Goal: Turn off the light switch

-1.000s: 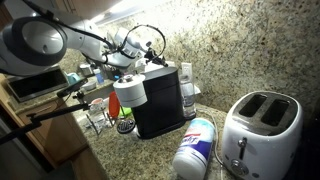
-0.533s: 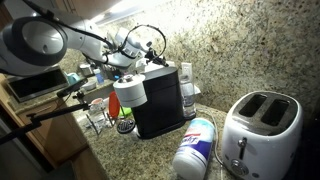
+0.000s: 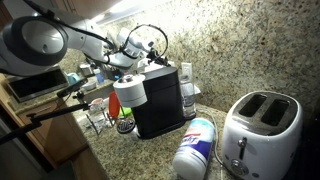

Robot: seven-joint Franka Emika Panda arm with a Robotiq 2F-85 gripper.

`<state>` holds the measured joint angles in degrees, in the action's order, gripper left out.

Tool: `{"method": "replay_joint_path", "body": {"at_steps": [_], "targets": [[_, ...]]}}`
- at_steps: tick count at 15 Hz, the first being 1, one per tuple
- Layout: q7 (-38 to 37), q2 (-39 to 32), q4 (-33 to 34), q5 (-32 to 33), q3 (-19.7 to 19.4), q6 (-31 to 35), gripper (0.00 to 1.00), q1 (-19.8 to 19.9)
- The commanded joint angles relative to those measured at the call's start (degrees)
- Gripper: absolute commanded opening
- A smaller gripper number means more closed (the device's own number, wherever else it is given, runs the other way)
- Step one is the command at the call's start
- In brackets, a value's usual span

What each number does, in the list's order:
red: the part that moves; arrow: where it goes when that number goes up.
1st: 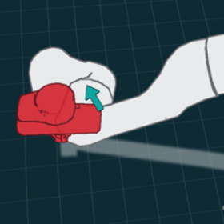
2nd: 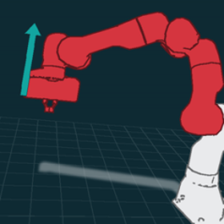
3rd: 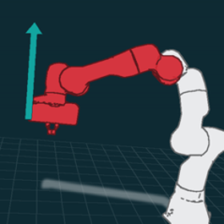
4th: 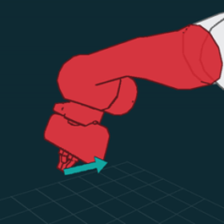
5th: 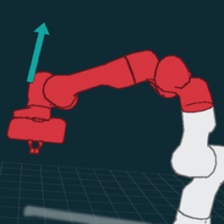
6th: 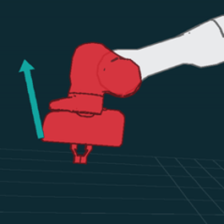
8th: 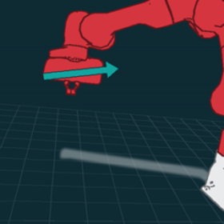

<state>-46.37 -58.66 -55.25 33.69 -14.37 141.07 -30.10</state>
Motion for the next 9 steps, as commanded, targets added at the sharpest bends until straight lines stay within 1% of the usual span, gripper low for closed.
{"method": "replay_joint_path", "body": {"at_steps": [1, 9], "targets": [[0.14, -0.36, 0.32, -0.21, 0.09, -0.44, 0.00, 0.19], [0.49, -1.34, 0.88, -0.16, 0.19, -0.83, 0.00, 0.09]]}}
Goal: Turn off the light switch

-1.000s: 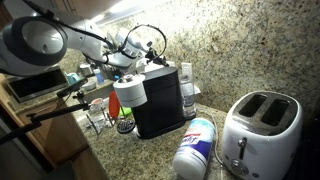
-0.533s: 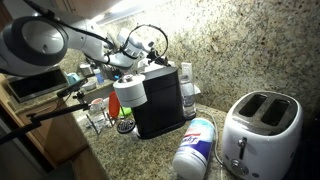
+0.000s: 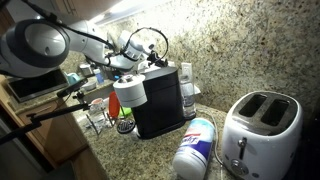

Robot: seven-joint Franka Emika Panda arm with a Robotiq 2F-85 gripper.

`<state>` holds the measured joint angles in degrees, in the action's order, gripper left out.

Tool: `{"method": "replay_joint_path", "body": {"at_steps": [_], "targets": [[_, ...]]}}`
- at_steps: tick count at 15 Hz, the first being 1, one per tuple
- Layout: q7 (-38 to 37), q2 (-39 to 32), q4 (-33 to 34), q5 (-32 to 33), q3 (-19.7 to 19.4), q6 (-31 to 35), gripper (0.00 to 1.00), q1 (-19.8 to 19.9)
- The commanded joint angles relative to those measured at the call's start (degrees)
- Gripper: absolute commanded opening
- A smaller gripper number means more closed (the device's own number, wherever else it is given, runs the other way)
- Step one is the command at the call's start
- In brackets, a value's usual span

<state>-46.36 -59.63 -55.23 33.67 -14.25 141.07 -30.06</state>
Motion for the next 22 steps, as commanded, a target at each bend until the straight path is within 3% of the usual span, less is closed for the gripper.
{"method": "replay_joint_path", "body": {"at_steps": [1, 16, 22], "targets": [[0.56, -0.41, 0.91, -0.17, 0.11, -0.88, 0.00, 0.07], [8.30, -4.30, 4.52, -1.14, 1.32, -6.43, 0.00, 0.95], [8.19, -1.28, -0.27, -0.62, 1.64, -4.99, 0.00, 0.12]]}}
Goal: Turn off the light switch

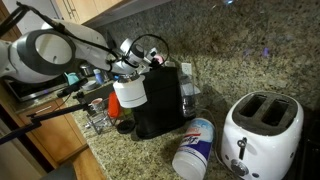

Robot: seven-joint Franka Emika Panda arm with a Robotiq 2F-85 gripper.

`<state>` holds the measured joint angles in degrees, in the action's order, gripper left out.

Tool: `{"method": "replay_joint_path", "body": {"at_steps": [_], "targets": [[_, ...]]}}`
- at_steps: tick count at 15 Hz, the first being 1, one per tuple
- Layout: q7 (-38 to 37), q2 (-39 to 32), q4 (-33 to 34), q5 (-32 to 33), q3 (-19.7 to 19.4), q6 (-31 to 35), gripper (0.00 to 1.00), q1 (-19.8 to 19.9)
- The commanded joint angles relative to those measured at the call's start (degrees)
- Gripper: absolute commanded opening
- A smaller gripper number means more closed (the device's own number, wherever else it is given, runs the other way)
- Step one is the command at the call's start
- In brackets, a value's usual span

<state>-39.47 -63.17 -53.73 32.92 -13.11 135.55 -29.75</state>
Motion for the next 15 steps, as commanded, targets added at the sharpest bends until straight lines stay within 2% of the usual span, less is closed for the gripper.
{"method": "replay_joint_path", "body": {"at_steps": [1, 9, 15], "targets": [[1.01, 2.71, -2.13, 0.39, 0.38, 0.99, 0.00, -0.45], [-2.10, 9.48, -8.99, 4.95, -1.78, 6.28, 0.00, -4.48], [-4.73, 15.34, -17.66, 9.40, -2.81, 9.40, 0.00, -7.46]]}}
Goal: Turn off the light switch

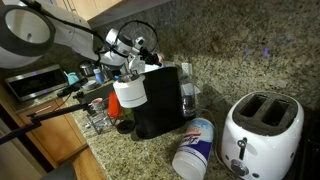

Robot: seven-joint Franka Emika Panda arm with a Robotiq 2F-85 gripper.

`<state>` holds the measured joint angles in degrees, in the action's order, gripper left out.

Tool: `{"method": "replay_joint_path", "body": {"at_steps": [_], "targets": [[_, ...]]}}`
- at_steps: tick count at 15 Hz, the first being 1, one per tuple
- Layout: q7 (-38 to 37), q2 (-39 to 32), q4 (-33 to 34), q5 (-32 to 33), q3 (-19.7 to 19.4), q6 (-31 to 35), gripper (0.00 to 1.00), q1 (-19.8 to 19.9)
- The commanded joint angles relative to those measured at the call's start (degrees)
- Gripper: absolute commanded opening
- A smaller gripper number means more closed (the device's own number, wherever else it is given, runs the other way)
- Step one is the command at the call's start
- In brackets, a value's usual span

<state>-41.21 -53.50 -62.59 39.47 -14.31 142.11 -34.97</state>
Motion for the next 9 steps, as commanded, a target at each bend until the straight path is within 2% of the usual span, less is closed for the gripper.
{"method": "replay_joint_path", "body": {"at_steps": [1, 6, 9], "targets": [[-3.84, 6.82, -10.76, 3.83, -1.96, 3.68, 0.00, -2.88], [-10.95, 13.30, -21.21, 10.83, -5.16, 7.33, 0.00, -7.23], [-16.29, 17.87, -27.96, 17.14, -7.99, 9.16, 0.00, -10.78]]}}
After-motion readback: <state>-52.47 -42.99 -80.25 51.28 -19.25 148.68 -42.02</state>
